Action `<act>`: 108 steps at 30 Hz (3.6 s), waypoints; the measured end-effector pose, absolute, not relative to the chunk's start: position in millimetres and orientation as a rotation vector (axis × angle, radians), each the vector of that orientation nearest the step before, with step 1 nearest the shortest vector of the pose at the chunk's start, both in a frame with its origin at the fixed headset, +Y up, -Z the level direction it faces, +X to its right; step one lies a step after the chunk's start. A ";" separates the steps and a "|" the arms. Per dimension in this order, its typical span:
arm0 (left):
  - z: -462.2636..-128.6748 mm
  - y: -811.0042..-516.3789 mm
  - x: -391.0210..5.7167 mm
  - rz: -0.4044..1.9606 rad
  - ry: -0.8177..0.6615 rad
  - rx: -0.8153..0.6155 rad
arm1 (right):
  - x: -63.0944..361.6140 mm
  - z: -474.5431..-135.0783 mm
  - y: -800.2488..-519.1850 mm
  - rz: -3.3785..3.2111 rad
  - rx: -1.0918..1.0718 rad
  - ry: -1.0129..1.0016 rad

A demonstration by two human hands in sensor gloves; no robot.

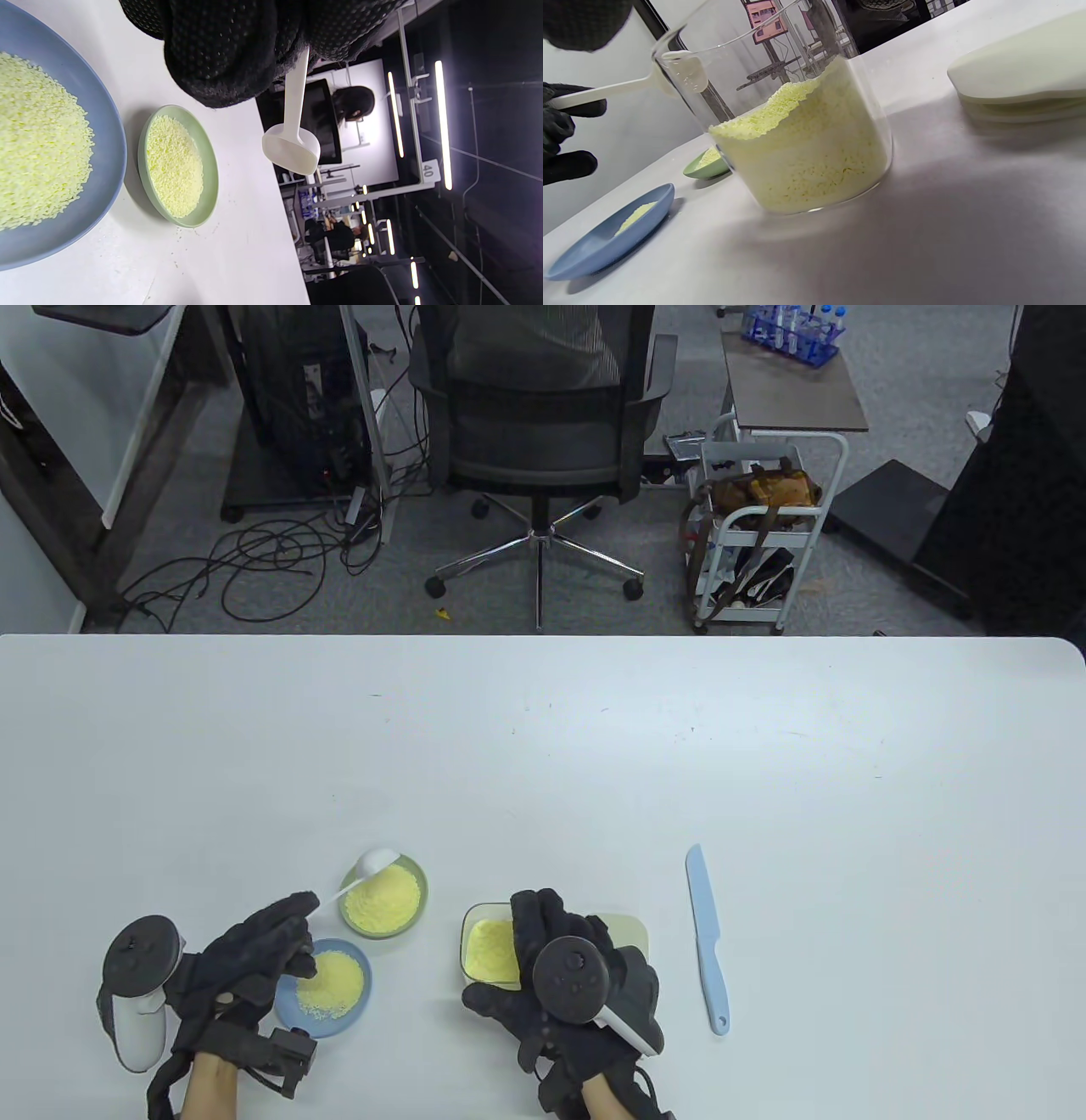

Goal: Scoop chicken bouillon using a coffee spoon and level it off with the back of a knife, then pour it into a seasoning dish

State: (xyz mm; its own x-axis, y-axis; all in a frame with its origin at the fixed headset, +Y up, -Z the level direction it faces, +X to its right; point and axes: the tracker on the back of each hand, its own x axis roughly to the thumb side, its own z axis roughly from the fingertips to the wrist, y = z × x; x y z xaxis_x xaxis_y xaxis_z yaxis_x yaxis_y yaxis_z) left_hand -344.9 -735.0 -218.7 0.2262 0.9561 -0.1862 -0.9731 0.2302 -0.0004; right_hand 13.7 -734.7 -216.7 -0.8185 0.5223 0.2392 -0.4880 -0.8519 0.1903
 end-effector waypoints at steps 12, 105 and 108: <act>-218.9 -735.3 -338.4 1.354 0.113 -0.173 | 14.0 -223.0 -747.6 2.511 0.363 0.191; -226.8 -736.0 -274.0 1.325 -0.219 -0.571 | 80.6 -205.3 -718.7 2.447 0.140 -0.035; -226.1 -735.5 -273.9 1.323 -0.227 -0.569 | 122.0 -197.8 -710.7 2.560 -0.195 -0.245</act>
State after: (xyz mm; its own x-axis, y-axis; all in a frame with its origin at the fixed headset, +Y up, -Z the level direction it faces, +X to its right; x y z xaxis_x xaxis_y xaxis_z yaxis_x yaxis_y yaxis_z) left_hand -273.9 -735.5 -226.1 0.2480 0.9555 -0.1597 -0.8476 0.1342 -0.5133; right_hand 122.0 -710.7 -197.8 -0.8351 0.5430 -0.0878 -0.5165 -0.8290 -0.2143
